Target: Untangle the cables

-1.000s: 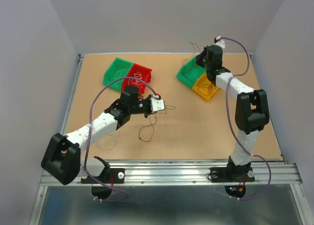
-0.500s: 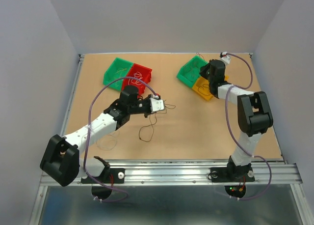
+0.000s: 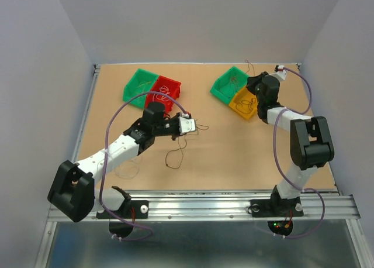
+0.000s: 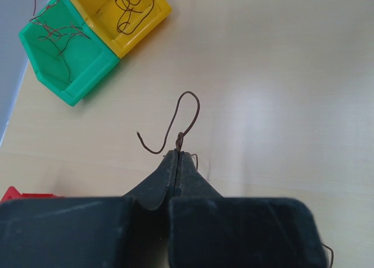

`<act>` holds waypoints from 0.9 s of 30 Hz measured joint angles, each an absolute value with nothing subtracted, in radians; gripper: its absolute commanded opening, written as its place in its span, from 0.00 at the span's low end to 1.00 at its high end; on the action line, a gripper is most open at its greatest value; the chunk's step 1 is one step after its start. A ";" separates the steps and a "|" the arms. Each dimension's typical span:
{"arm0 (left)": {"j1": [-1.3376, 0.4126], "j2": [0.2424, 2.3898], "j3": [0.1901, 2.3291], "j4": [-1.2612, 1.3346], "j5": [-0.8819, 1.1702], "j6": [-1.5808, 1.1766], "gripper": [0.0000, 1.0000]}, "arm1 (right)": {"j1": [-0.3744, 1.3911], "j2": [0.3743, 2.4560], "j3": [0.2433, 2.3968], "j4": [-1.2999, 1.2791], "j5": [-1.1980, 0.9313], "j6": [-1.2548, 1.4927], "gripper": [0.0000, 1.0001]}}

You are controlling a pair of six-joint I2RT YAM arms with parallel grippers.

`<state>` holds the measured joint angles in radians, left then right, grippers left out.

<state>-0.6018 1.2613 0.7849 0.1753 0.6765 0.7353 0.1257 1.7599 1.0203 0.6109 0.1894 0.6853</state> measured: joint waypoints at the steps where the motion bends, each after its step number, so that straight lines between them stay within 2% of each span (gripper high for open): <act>1: -0.602 1.261 0.785 0.175 0.677 0.735 0.00 | 0.126 1.763 1.021 0.609 0.186 0.685 0.01; 14: -0.604 1.261 0.785 0.175 0.672 0.735 0.00 | 0.146 1.983 1.221 0.517 0.170 0.692 0.03; 16: -0.607 1.261 0.785 0.175 0.670 0.735 0.00 | 0.157 2.000 1.248 0.504 0.174 0.691 0.10; 18: -0.610 1.261 0.785 0.175 0.669 0.735 0.00 | 0.169 2.009 1.267 0.497 0.177 0.685 0.23; 20: -0.612 1.261 0.785 0.175 0.669 0.735 0.00 | 0.179 2.010 1.275 0.492 0.185 0.682 0.31; 27: -0.614 1.261 0.785 0.175 0.665 0.736 0.00 | 0.192 2.009 1.277 0.479 0.220 0.664 0.44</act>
